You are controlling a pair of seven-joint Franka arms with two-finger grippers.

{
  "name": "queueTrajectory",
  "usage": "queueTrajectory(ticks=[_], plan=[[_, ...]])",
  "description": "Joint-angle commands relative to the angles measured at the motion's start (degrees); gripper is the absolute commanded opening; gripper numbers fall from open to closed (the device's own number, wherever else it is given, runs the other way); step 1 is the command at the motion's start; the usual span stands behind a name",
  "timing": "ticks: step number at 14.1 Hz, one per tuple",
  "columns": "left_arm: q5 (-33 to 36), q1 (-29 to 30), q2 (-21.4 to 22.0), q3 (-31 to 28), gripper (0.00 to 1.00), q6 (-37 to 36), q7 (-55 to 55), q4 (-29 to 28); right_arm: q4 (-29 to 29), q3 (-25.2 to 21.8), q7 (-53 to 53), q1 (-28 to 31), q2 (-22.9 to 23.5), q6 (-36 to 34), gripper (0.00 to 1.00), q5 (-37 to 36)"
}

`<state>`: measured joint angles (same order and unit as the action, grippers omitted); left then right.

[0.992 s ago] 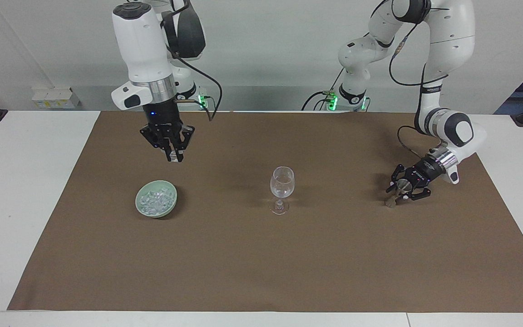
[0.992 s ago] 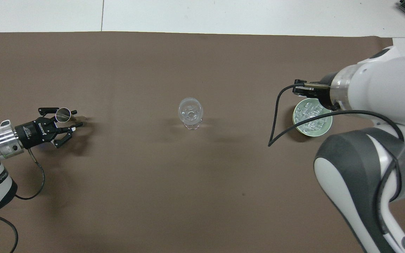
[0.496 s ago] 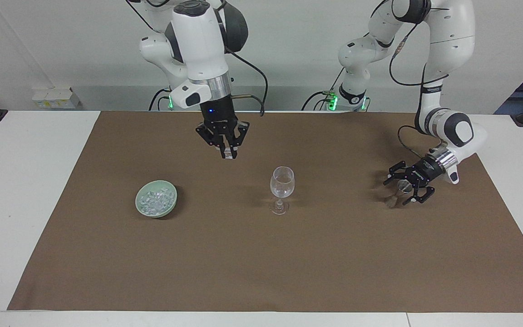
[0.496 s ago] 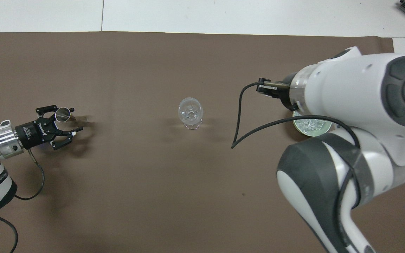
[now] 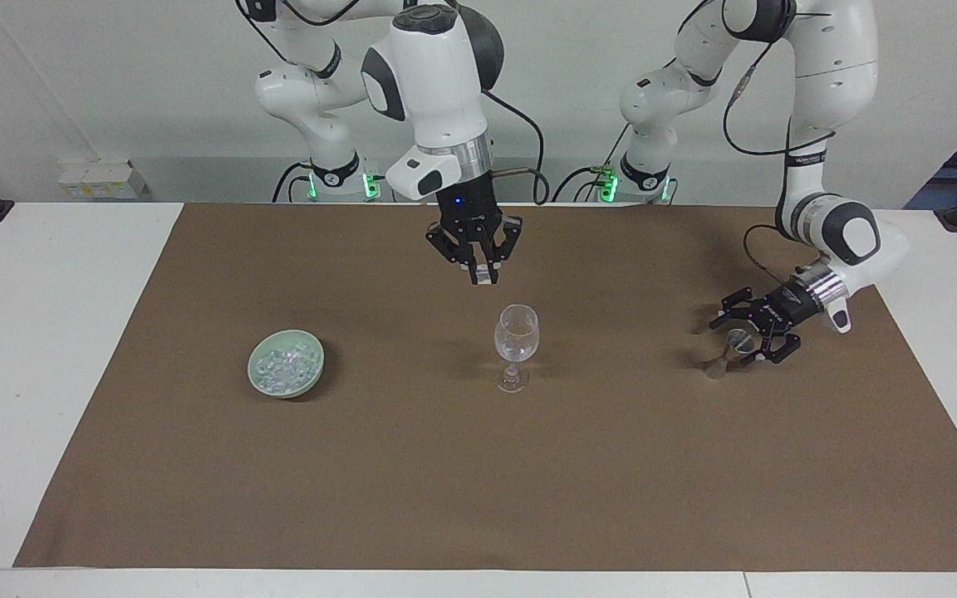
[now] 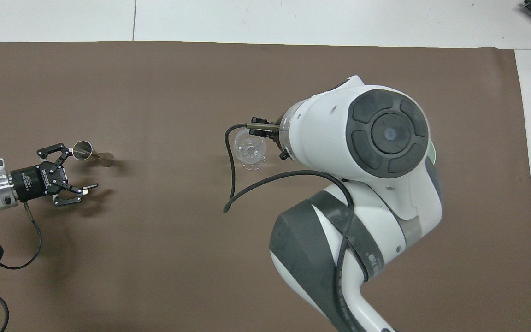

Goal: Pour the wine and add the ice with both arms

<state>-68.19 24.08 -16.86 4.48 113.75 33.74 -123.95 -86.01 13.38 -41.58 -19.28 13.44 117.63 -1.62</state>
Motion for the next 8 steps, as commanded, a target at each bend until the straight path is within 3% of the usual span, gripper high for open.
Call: queueTrajectory(ticks=[1, 8], plan=[[4.97, 0.97, 1.74, 0.09, 1.0, -2.04, -0.17, 0.99, 3.04, 0.07, -1.22, -0.58, 2.38, -0.3, 0.0, -1.1], [24.57, 1.76, 6.13, -0.79, 1.0, -9.16, -4.54, 9.07, 4.18, 0.07, -1.83, -3.12, 6.33, 3.11, 0.0, -1.1]])
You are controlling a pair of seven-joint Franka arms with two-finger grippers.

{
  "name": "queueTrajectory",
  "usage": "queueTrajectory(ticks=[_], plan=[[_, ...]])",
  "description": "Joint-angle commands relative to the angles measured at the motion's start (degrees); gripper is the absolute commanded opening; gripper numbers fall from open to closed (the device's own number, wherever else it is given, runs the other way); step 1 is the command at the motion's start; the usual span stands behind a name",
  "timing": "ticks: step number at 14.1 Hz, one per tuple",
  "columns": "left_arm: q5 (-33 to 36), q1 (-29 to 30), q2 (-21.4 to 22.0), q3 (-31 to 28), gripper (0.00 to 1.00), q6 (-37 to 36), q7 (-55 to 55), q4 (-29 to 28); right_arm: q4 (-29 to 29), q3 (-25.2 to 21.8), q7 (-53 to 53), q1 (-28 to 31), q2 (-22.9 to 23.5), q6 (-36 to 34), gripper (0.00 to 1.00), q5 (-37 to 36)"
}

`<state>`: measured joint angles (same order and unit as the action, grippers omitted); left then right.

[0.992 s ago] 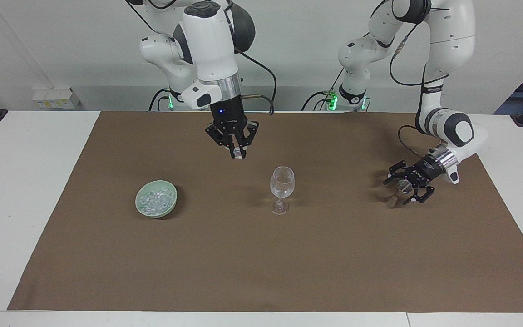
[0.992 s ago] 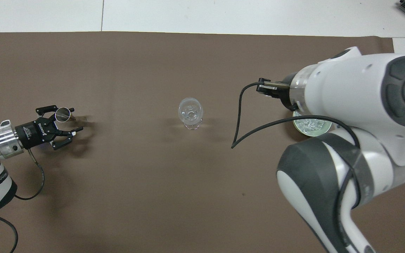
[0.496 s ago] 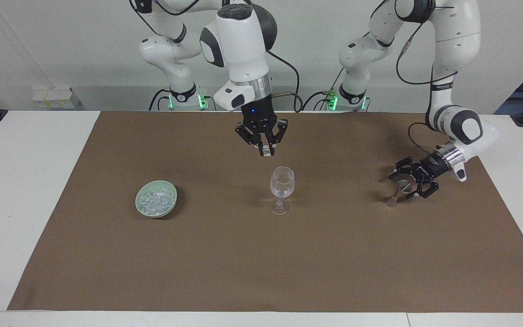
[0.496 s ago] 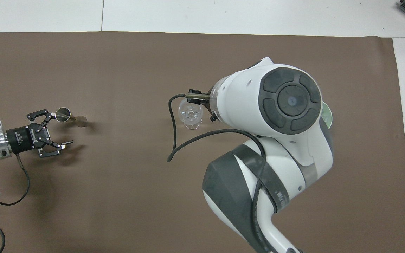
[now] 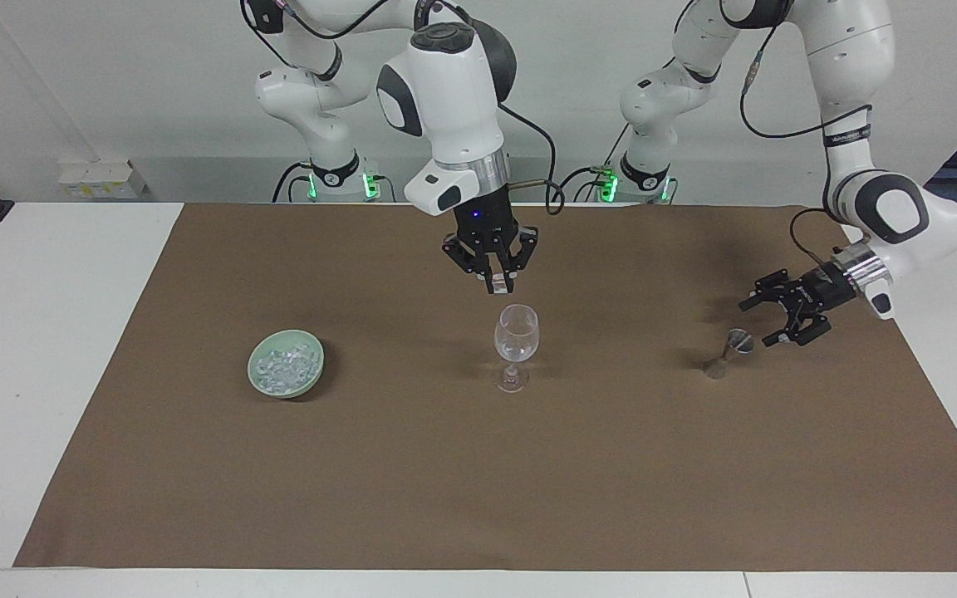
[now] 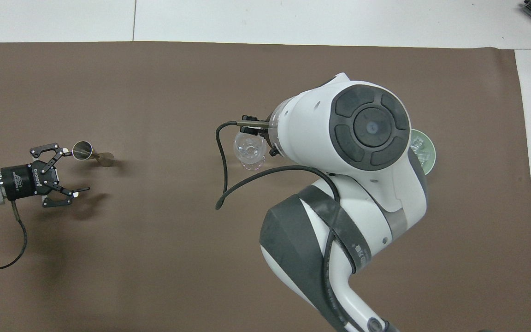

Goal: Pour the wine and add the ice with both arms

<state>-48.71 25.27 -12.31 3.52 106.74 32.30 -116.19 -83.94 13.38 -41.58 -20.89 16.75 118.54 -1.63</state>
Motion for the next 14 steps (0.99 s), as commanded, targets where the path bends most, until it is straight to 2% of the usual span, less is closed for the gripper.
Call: queueTrajectory(ticks=[1, 3, 5, 9, 14], plan=[[6.68, 0.57, 2.28, 0.08, 1.0, -2.76, -6.08, 1.84, 1.94, 0.06, -2.01, -2.13, 3.38, 3.01, 0.0, -1.35], [10.01, 0.66, 2.46, 0.08, 1.0, -5.56, -9.0, 4.55, 2.2, 0.06, -2.1, -2.23, 5.22, 4.23, 0.0, -2.67], [16.42, 0.05, 2.46, 0.08, 1.0, -6.8, -11.02, 7.72, 2.02, 0.06, -2.36, -2.23, 6.01, 4.94, 0.0, -3.63], [26.45, -1.36, 5.0, 0.43, 1.0, -7.42, -20.25, 9.05, 1.67, 0.06, -3.15, -3.02, 7.33, 4.95, 0.0, -5.66], [37.79, -9.86, 10.18, 0.7, 1.0, -6.02, -25.45, 8.61, 1.58, 0.06, -3.15, -2.84, 7.16, 4.95, 0.0, -5.92]])
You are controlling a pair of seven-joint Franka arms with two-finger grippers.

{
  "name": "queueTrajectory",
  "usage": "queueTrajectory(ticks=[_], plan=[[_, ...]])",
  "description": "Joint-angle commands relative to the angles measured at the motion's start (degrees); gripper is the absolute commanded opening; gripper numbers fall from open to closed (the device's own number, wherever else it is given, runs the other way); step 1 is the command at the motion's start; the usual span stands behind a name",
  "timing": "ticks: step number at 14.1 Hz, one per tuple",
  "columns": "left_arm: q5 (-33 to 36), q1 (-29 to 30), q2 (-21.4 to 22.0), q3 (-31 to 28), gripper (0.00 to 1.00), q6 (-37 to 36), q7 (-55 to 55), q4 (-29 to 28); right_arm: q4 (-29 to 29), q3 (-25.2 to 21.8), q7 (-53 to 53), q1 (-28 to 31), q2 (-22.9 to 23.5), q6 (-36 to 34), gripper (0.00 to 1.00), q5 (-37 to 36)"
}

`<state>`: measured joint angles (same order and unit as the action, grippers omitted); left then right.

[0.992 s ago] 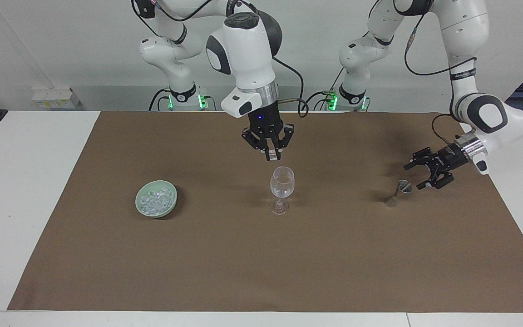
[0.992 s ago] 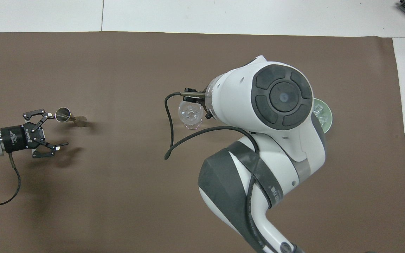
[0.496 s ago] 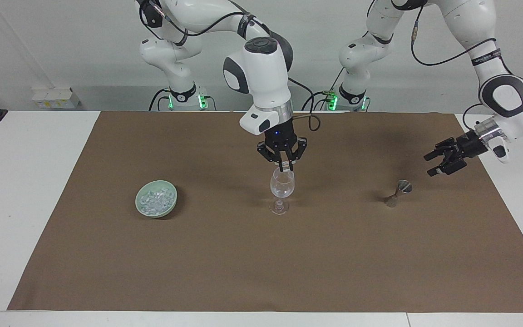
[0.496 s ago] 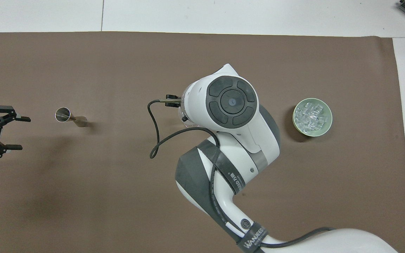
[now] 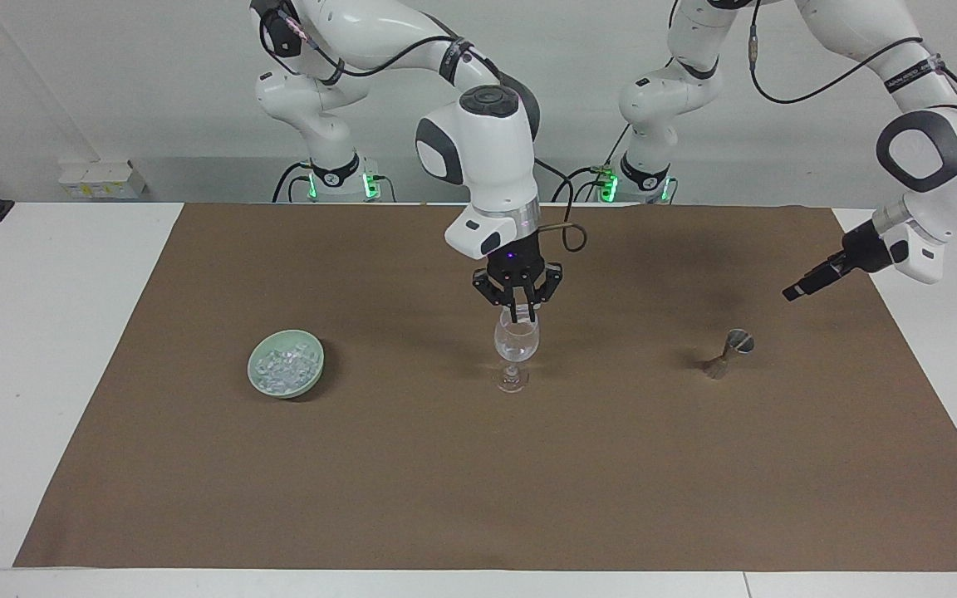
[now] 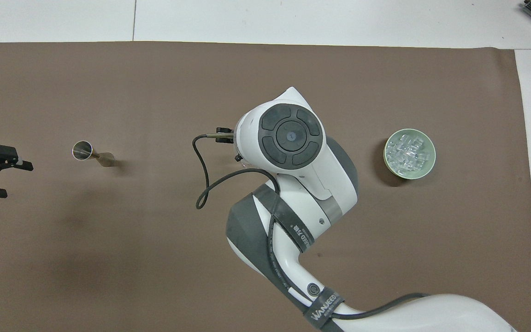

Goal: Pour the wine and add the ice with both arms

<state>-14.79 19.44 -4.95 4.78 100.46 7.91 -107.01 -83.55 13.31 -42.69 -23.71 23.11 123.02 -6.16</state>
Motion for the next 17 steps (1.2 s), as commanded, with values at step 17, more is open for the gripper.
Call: queueTrajectory(ticks=[17], plan=[[16.46, -15.49, 6.27, 2.77, 1.0, -12.91, -11.16, 16.82, -0.03, 0.05, -2.14, -0.2, 0.88, 0.46, 0.33, -1.4]])
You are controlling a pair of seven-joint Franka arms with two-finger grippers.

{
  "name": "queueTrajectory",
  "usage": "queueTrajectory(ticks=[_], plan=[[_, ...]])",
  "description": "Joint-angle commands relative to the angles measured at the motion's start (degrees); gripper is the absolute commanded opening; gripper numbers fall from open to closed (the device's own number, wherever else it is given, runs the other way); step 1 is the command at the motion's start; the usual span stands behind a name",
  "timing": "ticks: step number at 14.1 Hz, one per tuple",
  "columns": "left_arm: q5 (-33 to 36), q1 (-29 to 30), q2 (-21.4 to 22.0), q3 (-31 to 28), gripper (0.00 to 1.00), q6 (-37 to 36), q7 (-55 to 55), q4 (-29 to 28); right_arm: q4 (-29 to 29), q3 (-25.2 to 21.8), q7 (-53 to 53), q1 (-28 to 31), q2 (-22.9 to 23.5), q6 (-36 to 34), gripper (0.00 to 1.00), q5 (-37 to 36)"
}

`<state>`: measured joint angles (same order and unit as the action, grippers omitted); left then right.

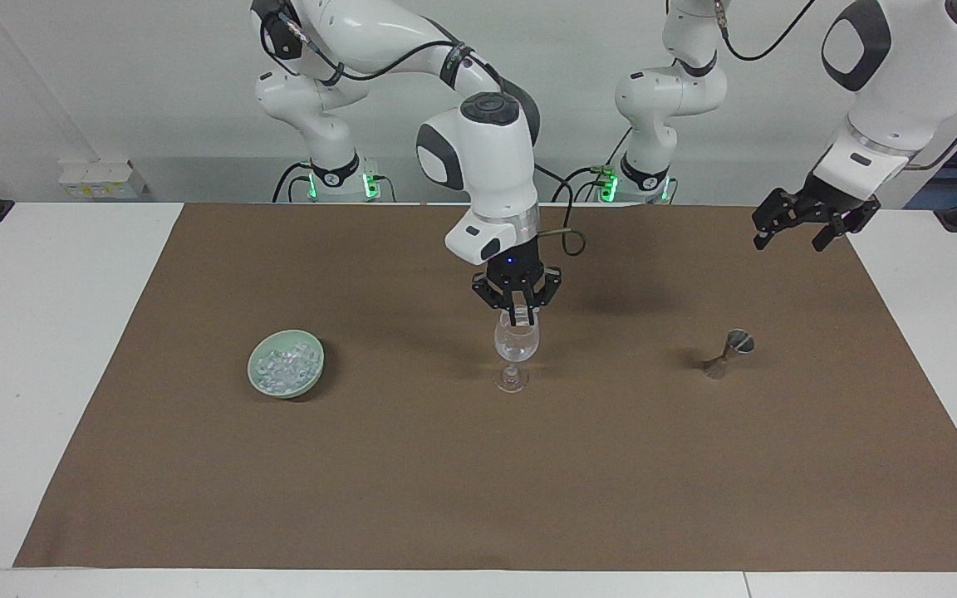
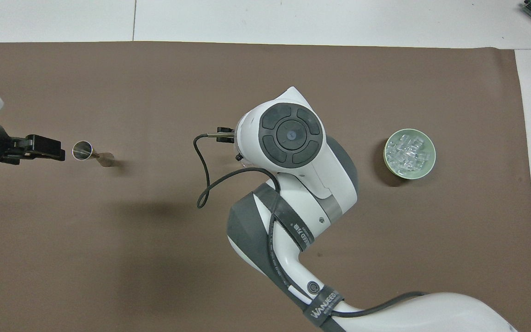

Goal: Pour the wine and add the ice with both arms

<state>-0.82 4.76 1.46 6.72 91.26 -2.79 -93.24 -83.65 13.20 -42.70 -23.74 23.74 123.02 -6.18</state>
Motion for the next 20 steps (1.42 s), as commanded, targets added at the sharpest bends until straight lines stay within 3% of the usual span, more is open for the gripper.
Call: queueTrajectory(ticks=[1, 8, 9, 11, 13, 15, 20], plan=[[2.23, -0.81, -0.58, 0.84, 1.0, -5.03, -0.46, 4.54, 0.15, 0.16, -2.12, -0.16, 0.25, 0.46, 0.33, -1.38], [-2.34, -0.28, 0.03, 1.1, 1.0, -4.34, 0.33, 2.36, 0.77, -0.02, -3.09, 0.18, -2.19, -0.68, 0.33, -1.38], [-2.43, -0.71, 0.12, 1.01, 1.0, -4.34, 0.42, 2.01, 0.42, -0.19, -3.09, 0.36, -2.81, -1.03, 0.38, -1.29], [-2.43, -0.55, 0.56, 1.1, 1.0, -3.56, 0.33, 0.6, 0.33, -0.46, -3.79, 0.63, -4.48, -3.91, 0.75, -1.03], [-2.52, -0.19, 0.38, 1.1, 1.0, -2.67, 0.33, 0.69, 0.15, -0.55, -4.14, 1.59, -5.89, -6.56, 0.79, -1.29], [-2.52, -0.19, 0.47, 1.1, 1.0, -2.67, 0.24, 1.21, -1.59, -0.81, -3.8, 2.64, -7.73, -7.18, 1.0, -1.82], [-2.52, -0.28, 0.91, 1.1, 1.0, -2.76, 0.24, 2.27, -7.48, -0.72, -3.09, 6.51, -12.13, -9.2, 1.0, -3.75]])
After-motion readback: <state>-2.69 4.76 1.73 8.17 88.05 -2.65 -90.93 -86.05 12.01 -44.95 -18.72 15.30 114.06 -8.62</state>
